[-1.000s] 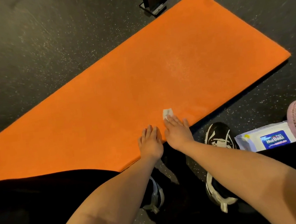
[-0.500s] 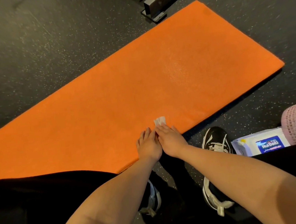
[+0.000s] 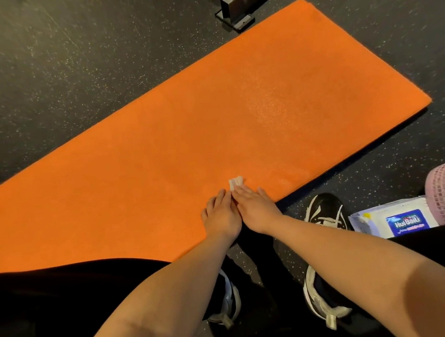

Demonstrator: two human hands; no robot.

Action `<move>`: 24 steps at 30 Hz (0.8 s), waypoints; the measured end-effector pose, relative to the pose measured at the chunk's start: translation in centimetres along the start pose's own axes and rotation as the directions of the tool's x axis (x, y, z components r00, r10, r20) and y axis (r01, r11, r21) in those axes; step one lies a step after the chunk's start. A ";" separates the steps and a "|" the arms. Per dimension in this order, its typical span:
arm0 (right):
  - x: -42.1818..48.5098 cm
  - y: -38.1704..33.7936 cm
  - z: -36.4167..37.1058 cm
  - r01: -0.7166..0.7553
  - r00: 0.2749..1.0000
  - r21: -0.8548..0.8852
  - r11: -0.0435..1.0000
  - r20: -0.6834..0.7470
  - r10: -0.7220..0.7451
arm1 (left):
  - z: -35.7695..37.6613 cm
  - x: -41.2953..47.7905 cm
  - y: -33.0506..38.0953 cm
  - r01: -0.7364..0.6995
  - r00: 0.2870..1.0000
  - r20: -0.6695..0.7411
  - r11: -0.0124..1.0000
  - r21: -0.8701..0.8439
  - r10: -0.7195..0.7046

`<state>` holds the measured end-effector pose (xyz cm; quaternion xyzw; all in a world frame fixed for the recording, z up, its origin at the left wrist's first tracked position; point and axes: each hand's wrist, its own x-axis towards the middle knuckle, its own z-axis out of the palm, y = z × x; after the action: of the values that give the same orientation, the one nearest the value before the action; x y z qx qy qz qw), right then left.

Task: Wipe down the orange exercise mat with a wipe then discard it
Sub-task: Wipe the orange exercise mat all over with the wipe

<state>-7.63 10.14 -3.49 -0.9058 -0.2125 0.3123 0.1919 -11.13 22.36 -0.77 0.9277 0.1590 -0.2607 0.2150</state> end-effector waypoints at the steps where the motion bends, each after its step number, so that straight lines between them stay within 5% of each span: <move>1: 0.3 0.5 -0.1 -0.021 1.000 -0.035 0.999 -0.014 0.020 | -0.1 0.1 0.0 0.000 1.000 0.009 1.000 0.013 0.000; 6: 1.3 1.6 -1.1 -0.275 0.956 -0.008 0.961 -0.106 0.273 | -0.2 0.6 0.2 0.009 1.000 0.011 0.997 0.071 -0.010; 13: 1.1 0.9 -0.4 0.021 0.999 -0.064 0.998 -0.026 -0.023 | -0.4 1.6 -0.2 0.009 1.000 -0.028 0.999 0.046 -0.008; 18: 3.3 3.7 -2.8 -0.287 0.952 -0.047 0.957 -0.127 0.279 | -0.2 2.5 -0.2 0.043 0.998 -0.048 0.995 0.093 -0.039; 24: 3.1 0.3 -0.5 0.023 1.000 -0.021 1.000 -0.015 -0.023 | -0.5 4.5 0.4 0.081 0.991 -0.113 0.995 0.051 -0.075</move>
<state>-4.97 11.34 -4.76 -0.9077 -0.2247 0.3007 0.1875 -7.02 23.07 -2.72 0.9395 0.1994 -0.2211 0.1694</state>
